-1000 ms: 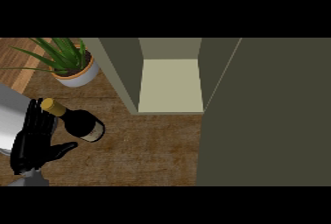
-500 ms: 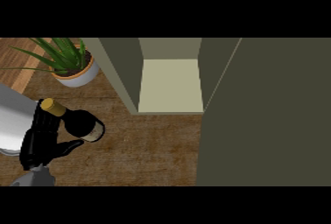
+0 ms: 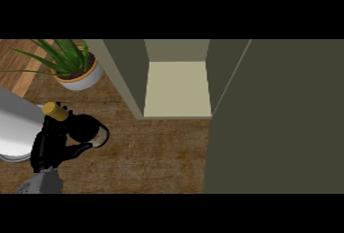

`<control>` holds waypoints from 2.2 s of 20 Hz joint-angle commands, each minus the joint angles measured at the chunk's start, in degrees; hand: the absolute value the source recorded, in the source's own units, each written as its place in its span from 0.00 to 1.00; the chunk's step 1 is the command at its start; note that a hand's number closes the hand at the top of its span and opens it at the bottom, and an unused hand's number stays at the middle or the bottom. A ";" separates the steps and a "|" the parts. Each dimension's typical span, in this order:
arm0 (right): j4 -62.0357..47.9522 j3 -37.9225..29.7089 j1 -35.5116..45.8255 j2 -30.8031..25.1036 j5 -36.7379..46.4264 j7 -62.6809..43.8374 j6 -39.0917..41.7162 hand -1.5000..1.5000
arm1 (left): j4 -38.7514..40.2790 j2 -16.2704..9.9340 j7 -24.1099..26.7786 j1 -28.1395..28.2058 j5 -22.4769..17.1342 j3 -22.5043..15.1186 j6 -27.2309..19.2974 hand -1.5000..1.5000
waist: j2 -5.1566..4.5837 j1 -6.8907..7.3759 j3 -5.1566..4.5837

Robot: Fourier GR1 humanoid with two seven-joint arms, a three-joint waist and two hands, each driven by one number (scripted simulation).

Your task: Pick up the wine, place it into the cabinet and close the cabinet

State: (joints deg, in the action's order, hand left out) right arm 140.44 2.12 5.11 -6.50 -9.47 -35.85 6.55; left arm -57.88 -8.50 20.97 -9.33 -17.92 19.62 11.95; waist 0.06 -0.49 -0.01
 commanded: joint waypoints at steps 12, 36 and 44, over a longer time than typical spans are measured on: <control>7.11 -1.58 -2.84 0.68 -5.79 -1.43 1.17 0.00 | 16.18 -1.13 9.79 -7.49 -0.99 1.28 4.01 0.00 | -0.07 -0.25 0.00; 7.08 -1.90 -3.66 1.18 -4.53 -1.60 1.48 0.00 | -2.86 -0.14 19.66 9.02 8.97 -9.74 2.34 1.00 | 0.24 0.73 0.09; 7.55 -2.95 0.13 0.09 -6.08 -5.91 0.46 0.00 | -17.54 0.73 15.05 9.98 9.00 -10.20 -3.18 1.00 | 0.19 0.46 0.05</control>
State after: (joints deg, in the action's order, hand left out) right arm 139.69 0.36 6.40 -5.89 -9.56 -37.34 7.57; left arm -68.61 -7.68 39.71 0.50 -7.42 9.12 9.73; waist 0.29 0.08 0.08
